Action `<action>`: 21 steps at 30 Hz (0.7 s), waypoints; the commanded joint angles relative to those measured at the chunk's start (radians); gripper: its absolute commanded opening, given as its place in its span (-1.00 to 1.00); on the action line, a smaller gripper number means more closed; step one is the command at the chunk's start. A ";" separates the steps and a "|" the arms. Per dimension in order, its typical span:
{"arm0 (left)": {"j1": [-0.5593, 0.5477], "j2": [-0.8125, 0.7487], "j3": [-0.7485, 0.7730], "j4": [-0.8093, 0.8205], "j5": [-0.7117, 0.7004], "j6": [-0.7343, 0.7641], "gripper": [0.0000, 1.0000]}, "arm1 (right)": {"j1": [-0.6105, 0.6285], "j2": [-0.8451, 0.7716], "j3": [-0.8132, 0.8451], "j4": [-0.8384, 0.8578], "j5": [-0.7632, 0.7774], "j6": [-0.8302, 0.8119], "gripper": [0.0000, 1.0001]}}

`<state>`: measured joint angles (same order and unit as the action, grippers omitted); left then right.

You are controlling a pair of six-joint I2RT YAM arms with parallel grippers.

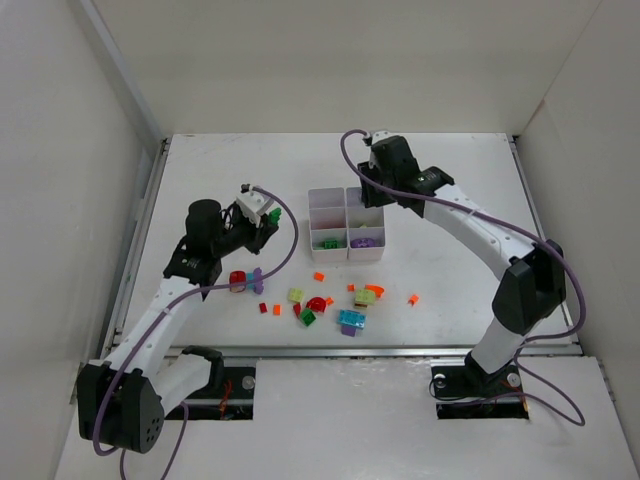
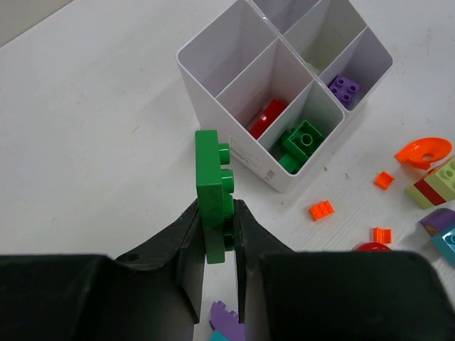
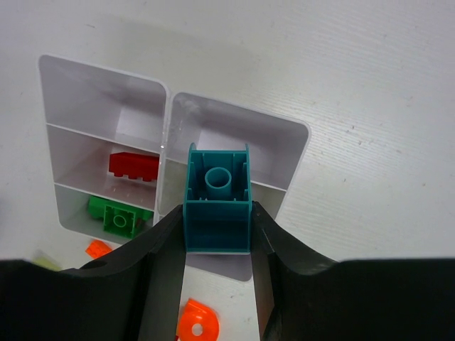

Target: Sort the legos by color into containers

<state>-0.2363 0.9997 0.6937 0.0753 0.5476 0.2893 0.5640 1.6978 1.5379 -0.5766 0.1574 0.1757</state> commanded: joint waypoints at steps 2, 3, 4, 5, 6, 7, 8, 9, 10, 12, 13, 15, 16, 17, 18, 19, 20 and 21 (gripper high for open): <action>-0.005 -0.007 -0.014 0.057 0.006 -0.022 -1.00 | 0.008 -0.047 -0.004 0.014 0.028 -0.001 -1.00; -0.005 -0.007 -0.014 0.057 0.006 -0.022 -1.00 | 0.008 -0.047 -0.004 0.014 0.028 -0.001 -1.00; -0.005 -0.007 -0.014 0.057 0.006 -0.032 -1.00 | 0.008 -0.047 -0.004 0.014 0.028 -0.001 -1.00; -0.005 -0.007 -0.023 0.057 0.006 -0.032 -1.00 | 0.008 -0.047 -0.004 0.014 0.037 -0.001 -1.00; -0.005 -0.007 -0.023 0.057 0.006 -0.032 -1.00 | 0.008 -0.047 -0.004 0.014 0.037 -0.001 -1.00; -0.005 -0.007 -0.023 0.057 0.006 -0.032 -1.00 | 0.008 -0.047 -0.004 0.014 0.047 -0.010 -1.00; -0.005 -0.007 -0.023 0.057 0.006 -0.032 -1.00 | 0.008 -0.056 0.005 0.014 0.056 -0.010 -1.00; -0.005 -0.007 -0.023 0.057 0.006 -0.032 -1.00 | 0.008 -0.056 0.005 0.014 0.056 -0.010 -1.00; -0.005 -0.007 -0.023 0.057 0.006 -0.032 -1.00 | 0.008 -0.056 0.005 0.014 0.056 -0.010 -1.00; -0.005 -0.007 -0.023 0.057 0.006 -0.032 -1.00 | -0.002 -0.066 0.005 0.014 0.056 -0.010 -1.00; -0.005 -0.007 -0.023 0.057 0.006 -0.041 -1.00 | -0.003 -0.075 -0.004 0.014 0.056 -0.010 -1.00; -0.005 -0.007 -0.032 0.057 0.006 -0.041 -1.00 | -0.003 -0.075 -0.004 0.014 0.056 -0.010 -1.00; -0.005 -0.007 -0.033 0.057 0.006 -0.041 -1.00 | -0.003 -0.075 -0.013 0.014 0.056 -0.010 -1.00; -0.005 -0.007 -0.033 0.057 0.006 -0.041 -1.00 | -0.003 -0.075 -0.013 0.014 0.056 -0.010 -1.00; -0.005 -0.007 -0.033 0.066 0.006 -0.041 -1.00 | -0.003 -0.075 -0.013 0.014 0.056 -0.010 -1.00; -0.005 -0.007 -0.033 0.066 0.006 -0.041 -1.00 | -0.003 -0.075 -0.013 0.014 0.056 -0.010 -1.00; -0.005 -0.007 -0.033 0.066 0.006 -0.041 -1.00 | -0.003 -0.075 -0.013 0.014 0.056 -0.010 -1.00; -0.005 -0.007 -0.033 0.066 0.006 -0.041 -1.00 | -0.003 -0.075 -0.013 0.014 0.056 -0.010 -1.00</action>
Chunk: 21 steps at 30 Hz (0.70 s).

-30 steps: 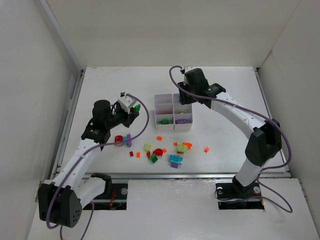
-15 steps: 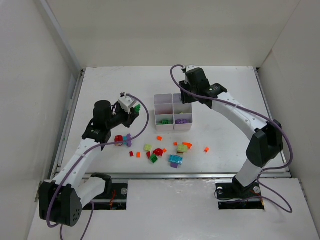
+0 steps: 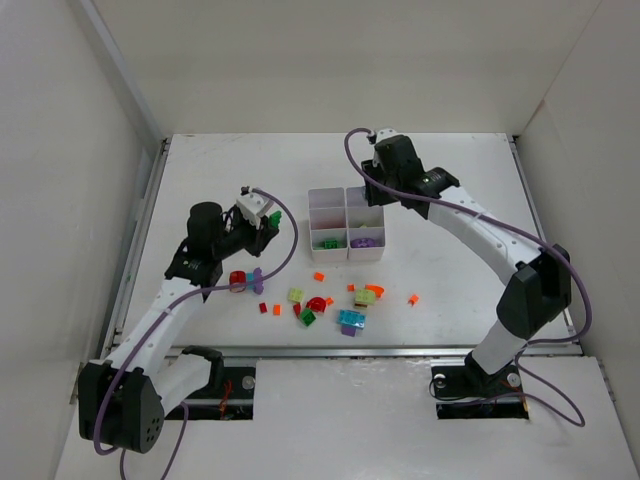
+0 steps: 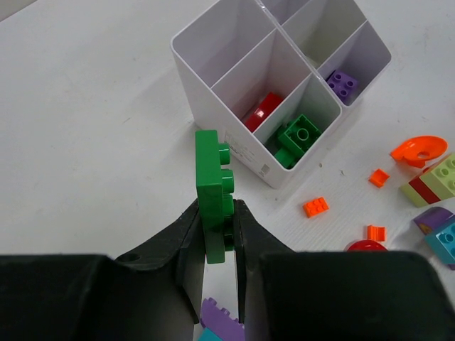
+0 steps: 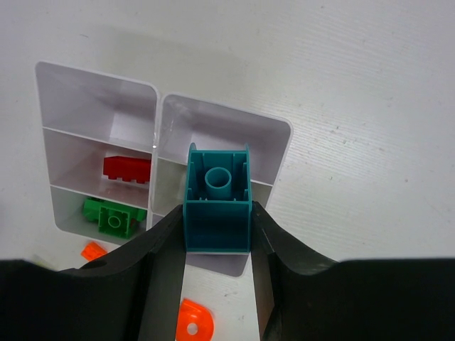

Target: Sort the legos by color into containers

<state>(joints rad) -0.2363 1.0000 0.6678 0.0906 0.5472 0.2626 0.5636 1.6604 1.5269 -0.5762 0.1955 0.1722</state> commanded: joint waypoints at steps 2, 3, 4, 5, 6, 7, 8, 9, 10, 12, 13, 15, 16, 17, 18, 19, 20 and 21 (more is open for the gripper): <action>-0.005 -0.008 -0.007 0.051 0.007 -0.023 -1.00 | -0.002 -0.037 -0.002 0.013 0.018 -0.007 -1.00; -0.005 -0.008 -0.007 0.051 0.007 -0.023 -1.00 | -0.002 -0.037 -0.002 0.013 0.018 -0.007 -1.00; -0.005 -0.008 -0.016 0.051 0.007 -0.023 -1.00 | -0.002 -0.037 -0.002 0.004 0.018 -0.007 -1.00; -0.005 -0.008 -0.016 0.051 0.007 -0.023 -1.00 | -0.002 -0.037 -0.002 0.004 0.018 -0.007 -1.00; -0.005 -0.008 -0.016 0.051 0.007 -0.023 -1.00 | -0.002 -0.037 -0.002 0.004 0.018 -0.007 -1.00; -0.005 -0.008 -0.016 0.051 0.007 -0.023 -1.00 | -0.002 -0.037 -0.002 0.004 0.018 -0.007 -1.00; -0.005 -0.008 -0.016 0.051 0.007 -0.023 -1.00 | -0.002 -0.037 -0.002 0.004 0.018 -0.007 -1.00; -0.005 -0.008 -0.016 0.051 0.007 -0.023 -1.00 | -0.002 -0.037 -0.002 0.004 0.018 -0.007 -1.00; -0.005 -0.008 -0.025 0.051 0.007 -0.023 -1.00 | -0.002 -0.037 -0.002 0.004 0.018 -0.007 -1.00; -0.005 -0.008 -0.025 0.060 0.007 -0.032 -1.00 | -0.002 -0.037 -0.002 0.004 0.018 -0.007 -1.00; -0.005 -0.008 -0.025 0.060 0.007 -0.033 -1.00 | -0.002 -0.037 -0.002 0.004 0.009 -0.007 -1.00; -0.005 -0.008 -0.025 0.060 0.007 -0.033 -1.00 | -0.002 -0.037 -0.002 0.004 0.009 -0.007 -1.00; -0.005 -0.008 -0.025 0.060 0.007 -0.033 -1.00 | -0.002 -0.037 -0.002 0.004 0.009 -0.007 -1.00; -0.005 -0.008 -0.025 0.060 0.007 -0.033 -1.00 | -0.002 -0.037 -0.002 0.004 0.009 -0.017 -1.00; -0.005 -0.008 -0.025 0.060 0.007 -0.033 -1.00 | -0.002 -0.037 -0.002 0.004 -0.005 -0.017 -1.00; -0.005 -0.008 -0.025 0.069 0.007 -0.033 -1.00 | -0.002 -0.037 -0.002 0.016 -0.019 -0.037 -1.00; -0.005 -0.008 -0.034 0.069 0.007 -0.042 -1.00 | -0.002 -0.037 -0.002 0.032 -0.039 -0.081 -1.00; -0.005 -0.008 -0.034 0.069 0.007 -0.042 -1.00 | -0.002 -0.037 -0.002 0.041 -0.059 -0.108 -1.00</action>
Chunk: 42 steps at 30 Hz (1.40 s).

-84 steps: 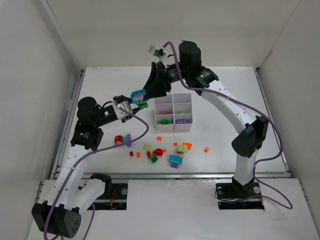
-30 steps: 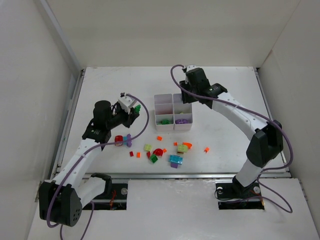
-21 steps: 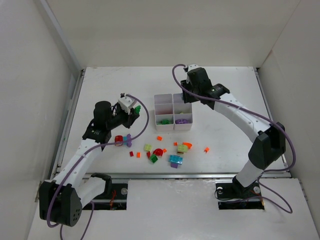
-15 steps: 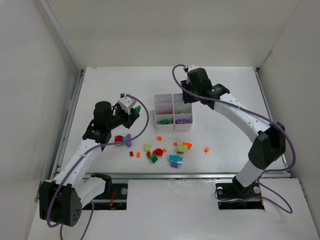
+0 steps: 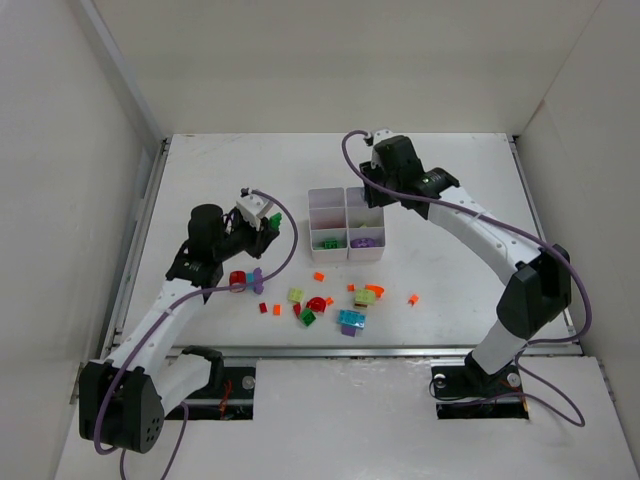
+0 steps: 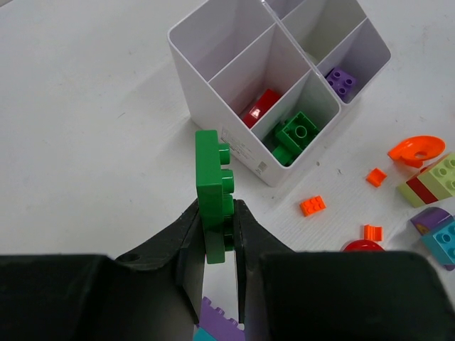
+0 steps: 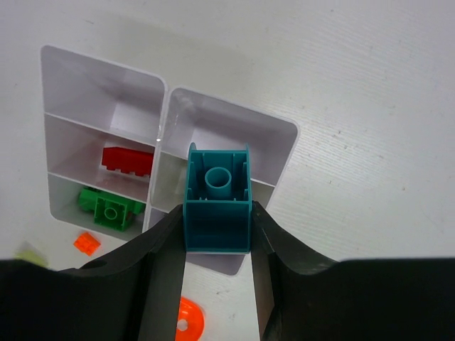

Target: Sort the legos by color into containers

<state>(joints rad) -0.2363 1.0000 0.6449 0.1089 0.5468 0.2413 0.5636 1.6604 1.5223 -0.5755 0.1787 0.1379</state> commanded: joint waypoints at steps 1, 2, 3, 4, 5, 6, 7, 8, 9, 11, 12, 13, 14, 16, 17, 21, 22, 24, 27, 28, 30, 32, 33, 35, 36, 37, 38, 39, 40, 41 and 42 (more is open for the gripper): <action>-0.005 -0.008 -0.011 0.051 0.007 -0.020 -1.00 | -0.002 -0.047 0.002 0.051 -0.076 -0.102 -1.00; -0.005 -0.008 -0.011 0.051 0.007 -0.020 -1.00 | -0.002 -0.056 0.002 0.075 -0.076 -0.130 -1.00; -0.005 -0.008 -0.011 0.051 0.007 -0.020 -1.00 | -0.002 -0.056 -0.007 0.091 -0.076 -0.189 -1.00; -0.005 -0.008 -0.011 0.051 0.007 -0.020 -1.00 | -0.002 -0.065 -0.016 0.106 -0.088 -0.225 -1.00; -0.005 -0.008 -0.011 0.051 0.007 -0.020 -1.00 | -0.002 -0.065 -0.030 0.138 -0.088 -0.268 -1.00; -0.005 -0.008 -0.011 0.051 0.007 -0.020 -1.00 | -0.002 -0.065 -0.030 0.152 -0.108 -0.356 -1.00; -0.005 -0.008 -0.011 0.051 -0.004 -0.020 -1.00 | -0.002 -0.074 -0.039 0.166 -0.122 -0.401 -1.00; -0.005 -0.008 -0.011 0.051 -0.004 -0.020 -1.00 | -0.002 -0.074 -0.039 0.177 -0.158 -0.449 -1.00; -0.005 -0.008 -0.011 0.051 -0.004 -0.020 -1.00 | -0.002 -0.074 -0.039 0.186 -0.182 -0.501 -1.00; -0.005 0.002 -0.011 0.051 -0.004 -0.020 -1.00 | -0.002 -0.060 -0.039 0.196 -0.196 -0.633 -1.00; -0.005 0.002 -0.011 0.051 -0.004 -0.030 -1.00 | -0.002 -0.048 -0.039 0.197 -0.196 -0.673 -1.00; -0.005 0.002 -0.011 0.051 -0.004 -0.030 -1.00 | -0.002 -0.033 -0.039 0.187 -0.196 -0.740 -1.00; -0.005 0.012 -0.011 0.051 -0.004 -0.030 -1.00 | 0.007 -0.033 -0.039 0.187 -0.196 -0.768 -1.00; -0.005 0.012 -0.002 0.051 -0.015 -0.030 -1.00 | 0.007 -0.008 -0.027 0.157 -0.238 -0.829 -1.00; -0.005 0.023 -0.002 0.051 -0.015 -0.030 -1.00 | 0.007 0.007 -0.016 0.145 -0.257 -0.897 -1.00; -0.005 0.032 0.007 0.051 -0.024 -0.030 -1.00 | 0.007 0.050 -0.007 0.102 -0.294 -1.007 -1.00; -0.005 0.032 0.007 0.051 -0.024 -0.030 -1.00 | 0.007 0.050 0.004 0.091 -0.306 -1.030 -1.00; -0.005 0.041 0.007 0.060 -0.033 -0.030 -1.00 | 0.007 0.071 0.013 0.071 -0.320 -1.087 -1.00; -0.005 0.042 0.007 0.060 -0.033 -0.030 -1.00 | 0.007 0.084 0.013 0.071 -0.320 -1.087 -1.00; -0.005 0.042 0.007 0.069 -0.033 -0.030 -1.00 | 0.007 0.094 0.013 0.071 -0.311 -1.087 -1.00; -0.005 0.042 0.007 0.069 -0.033 -0.030 -1.00 | 0.007 0.095 0.022 0.071 -0.311 -1.087 -1.00; -0.005 0.051 0.007 0.069 -0.033 -0.030 -1.00 | 0.007 0.104 0.022 0.071 -0.311 -1.098 -1.00; -0.005 0.051 0.007 0.078 -0.033 -0.030 -1.00 | 0.007 0.104 0.033 0.071 -0.311 -1.098 -1.00; -0.005 0.060 0.007 0.078 -0.033 -0.030 -1.00 | 0.007 0.104 0.033 0.071 -0.311 -1.098 -1.00; -0.005 0.060 0.007 0.078 -0.033 -0.030 -1.00 | 0.007 0.113 0.033 0.071 -0.311 -1.098 -1.00; -0.005 0.060 0.007 0.078 -0.033 -0.030 -1.00 | 0.007 0.113 0.033 0.071 -0.311 -1.098 -1.00; -0.005 0.069 0.007 0.078 -0.033 -0.030 -1.00 | 0.007 0.113 0.033 0.071 -0.311 -1.107 -1.00; -0.005 0.069 0.007 0.078 -0.033 -0.030 -1.00 | 0.007 0.113 0.033 0.071 -0.311 -1.107 -1.00; -0.005 0.069 0.016 0.078 -0.033 -0.030 -1.00 | 0.007 0.113 0.033 0.071 -0.311 -1.107 -1.00; -0.005 0.080 0.016 0.078 -0.033 -0.030 -1.00 | 0.007 0.104 0.023 0.071 -0.311 -1.107 -1.00; -0.005 0.080 0.016 0.078 -0.033 -0.030 -1.00 | 0.007 0.104 0.022 0.071 -0.311 -1.107 -1.00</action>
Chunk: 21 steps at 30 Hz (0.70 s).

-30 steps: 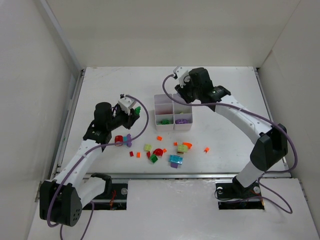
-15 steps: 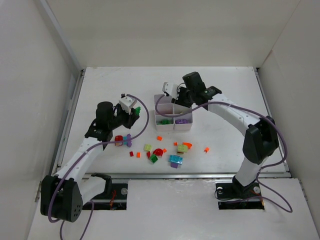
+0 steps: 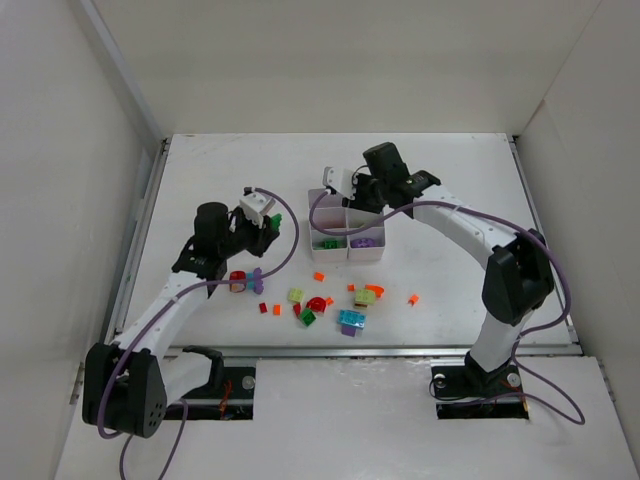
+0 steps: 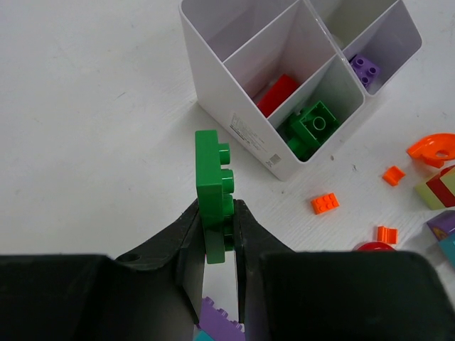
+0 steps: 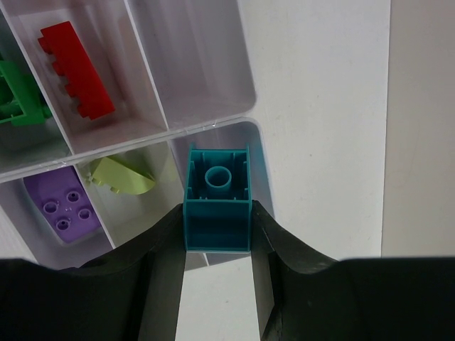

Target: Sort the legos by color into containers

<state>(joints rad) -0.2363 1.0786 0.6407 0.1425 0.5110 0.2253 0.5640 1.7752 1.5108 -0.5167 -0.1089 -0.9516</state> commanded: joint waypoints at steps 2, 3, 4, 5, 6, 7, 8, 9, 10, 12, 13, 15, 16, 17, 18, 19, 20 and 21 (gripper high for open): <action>-0.005 0.001 0.030 0.045 0.003 -0.014 -1.00 | 0.007 -0.020 0.014 0.023 -0.023 -0.018 -1.00; -0.005 0.010 0.030 0.045 0.003 -0.014 -1.00 | 0.007 -0.020 0.014 0.023 -0.023 -0.018 -1.00; -0.005 0.011 0.030 0.045 0.003 -0.014 -1.00 | 0.007 -0.020 0.014 0.023 -0.023 -0.018 -1.00; -0.005 0.011 0.040 0.045 0.003 -0.014 -1.00 | 0.007 -0.020 0.005 0.032 -0.023 -0.018 -1.00; -0.005 0.011 0.040 0.045 0.003 -0.014 -1.00 | 0.007 -0.020 0.005 0.032 -0.023 -0.018 -1.00; -0.005 0.011 0.040 0.045 0.003 -0.014 -1.00 | 0.007 -0.020 0.005 0.032 -0.023 -0.018 -1.00; -0.005 0.020 0.040 0.045 0.003 -0.014 -1.00 | 0.007 -0.020 0.005 0.032 -0.014 -0.018 -1.00; -0.005 0.020 0.040 0.045 0.003 -0.014 -1.00 | 0.007 -0.020 0.005 0.032 -0.014 -0.018 -1.00; -0.005 0.020 0.040 0.045 0.003 -0.014 -1.00 | 0.007 -0.020 0.005 0.032 -0.014 -0.018 -1.00; -0.005 0.020 0.050 0.045 0.003 -0.014 -1.00 | 0.007 -0.029 0.005 0.032 -0.014 -0.018 -1.00; -0.005 0.020 0.050 0.045 0.003 -0.014 -1.00 | 0.007 -0.030 0.005 0.032 -0.014 -0.018 -1.00; -0.005 0.020 0.050 0.045 0.003 -0.014 -1.00 | 0.007 -0.030 0.005 0.032 -0.014 -0.027 -1.00; -0.005 0.020 0.050 0.045 0.003 -0.014 -1.00 | 0.007 -0.030 0.005 0.032 -0.014 -0.027 -1.00; -0.005 0.020 0.050 0.045 0.003 -0.014 -1.00 | 0.007 -0.030 0.005 0.023 -0.014 -0.027 -1.00; -0.005 0.020 0.050 0.045 0.003 -0.014 -1.00 | -0.002 -0.030 0.005 0.023 -0.014 -0.027 -1.00; -0.005 0.020 0.050 0.045 0.003 -0.014 -1.00 | -0.003 -0.030 0.005 0.023 -0.014 -0.027 -1.00; -0.005 0.020 0.050 0.045 0.003 -0.014 -1.00 | -0.003 -0.040 0.014 0.023 -0.014 -0.027 -1.00; -0.005 0.020 0.050 0.045 0.003 -0.014 -1.00 | -0.003 -0.040 0.014 0.023 -0.014 -0.027 -1.00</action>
<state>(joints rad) -0.2363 1.1042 0.6434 0.1455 0.5102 0.2253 0.5636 1.7752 1.5093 -0.5156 -0.1089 -0.9661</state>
